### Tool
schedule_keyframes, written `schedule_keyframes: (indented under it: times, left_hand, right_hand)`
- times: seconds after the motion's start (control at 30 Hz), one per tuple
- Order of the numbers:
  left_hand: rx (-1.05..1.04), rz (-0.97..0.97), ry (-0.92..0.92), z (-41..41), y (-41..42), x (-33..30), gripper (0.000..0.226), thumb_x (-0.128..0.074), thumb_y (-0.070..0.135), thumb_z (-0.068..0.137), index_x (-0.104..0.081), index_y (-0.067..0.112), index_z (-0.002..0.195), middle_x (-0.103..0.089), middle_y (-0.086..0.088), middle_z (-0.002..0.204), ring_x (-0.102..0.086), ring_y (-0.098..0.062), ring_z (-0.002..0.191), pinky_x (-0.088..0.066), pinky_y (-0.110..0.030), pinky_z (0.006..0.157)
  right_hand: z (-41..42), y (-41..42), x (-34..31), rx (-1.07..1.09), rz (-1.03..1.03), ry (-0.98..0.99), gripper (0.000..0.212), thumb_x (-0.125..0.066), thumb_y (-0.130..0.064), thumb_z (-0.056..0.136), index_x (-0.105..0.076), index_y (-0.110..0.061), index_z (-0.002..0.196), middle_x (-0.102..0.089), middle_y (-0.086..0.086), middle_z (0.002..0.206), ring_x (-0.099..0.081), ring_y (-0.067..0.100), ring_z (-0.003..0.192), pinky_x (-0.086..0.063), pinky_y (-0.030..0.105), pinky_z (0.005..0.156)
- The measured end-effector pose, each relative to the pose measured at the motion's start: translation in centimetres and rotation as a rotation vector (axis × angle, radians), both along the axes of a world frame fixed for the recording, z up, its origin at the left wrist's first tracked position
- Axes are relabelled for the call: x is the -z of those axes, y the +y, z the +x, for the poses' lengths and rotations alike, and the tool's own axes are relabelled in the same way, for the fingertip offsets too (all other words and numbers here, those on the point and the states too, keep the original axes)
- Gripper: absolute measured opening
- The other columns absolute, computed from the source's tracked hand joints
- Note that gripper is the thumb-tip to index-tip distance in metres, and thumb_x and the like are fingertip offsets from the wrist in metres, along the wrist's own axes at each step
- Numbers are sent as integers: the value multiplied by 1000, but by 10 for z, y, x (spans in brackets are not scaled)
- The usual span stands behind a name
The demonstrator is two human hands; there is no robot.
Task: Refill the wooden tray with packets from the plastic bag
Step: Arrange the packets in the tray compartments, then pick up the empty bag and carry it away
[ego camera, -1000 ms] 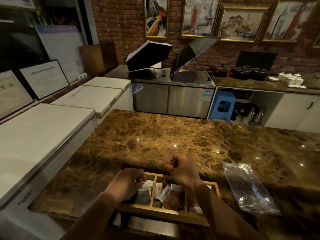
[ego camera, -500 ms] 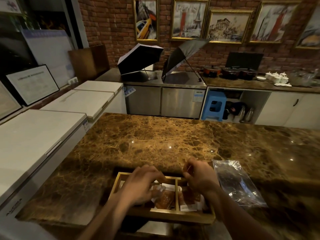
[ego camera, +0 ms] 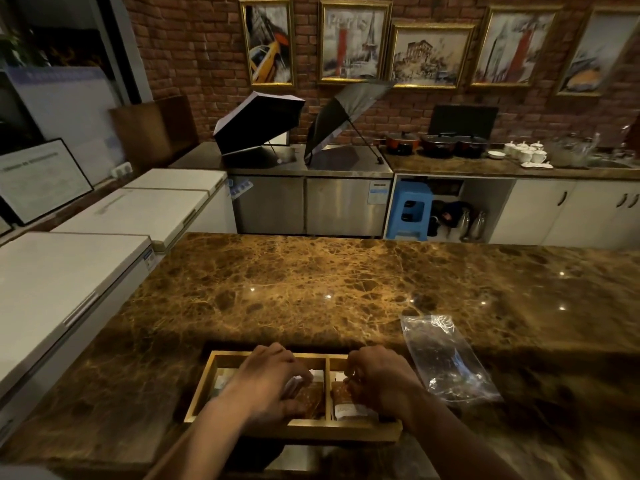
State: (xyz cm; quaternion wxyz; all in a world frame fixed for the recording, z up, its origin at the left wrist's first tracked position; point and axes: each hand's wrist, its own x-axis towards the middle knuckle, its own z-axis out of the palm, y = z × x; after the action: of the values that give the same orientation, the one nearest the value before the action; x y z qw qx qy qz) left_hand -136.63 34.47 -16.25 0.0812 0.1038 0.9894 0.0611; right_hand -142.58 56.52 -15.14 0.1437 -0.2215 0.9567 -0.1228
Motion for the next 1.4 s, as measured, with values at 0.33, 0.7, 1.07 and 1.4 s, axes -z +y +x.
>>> schedule_keyframes:
  times: [0.33,0.7,1.07,1.4]
  left_hand:
    - [-119,260,48,-29,43,-21,46,-61,56,91,-52,44,136,-55,13,142,-47,-14,133,-41,-36,108]
    - [-124,397,2,-66,157,-24,46,-65,51,90,-53,43,133,-56,9,133,-49,-16,126,-43,-35,97]
    - [-63,96,-66,-92,223,7,59,-55,56,93,-47,29,145,-56,-8,145,-44,-29,137,-28,-41,116]
    - [-143,241,-15,-98,219,6,33,-57,50,92,-65,32,119,-71,4,117,-63,-18,112,-48,-36,99]
  right_hand:
    - [-23,63,-10,325,-212,196,6,-64,-35,93,-67,-34,98,-69,-11,96,-65,10,89,-57,33,79]
    - [-29,166,6,678,-83,76,30,-66,-45,92,-64,-35,120,-69,-6,120,-66,19,109,-49,32,79]
    - [-35,187,30,721,-137,-49,41,-69,-48,85,-60,-28,120,-69,0,122,-65,24,116,-51,33,87]
    - [-54,187,31,780,-443,-33,31,-70,-17,82,-69,-20,113,-74,5,107,-69,25,99,-58,38,88]
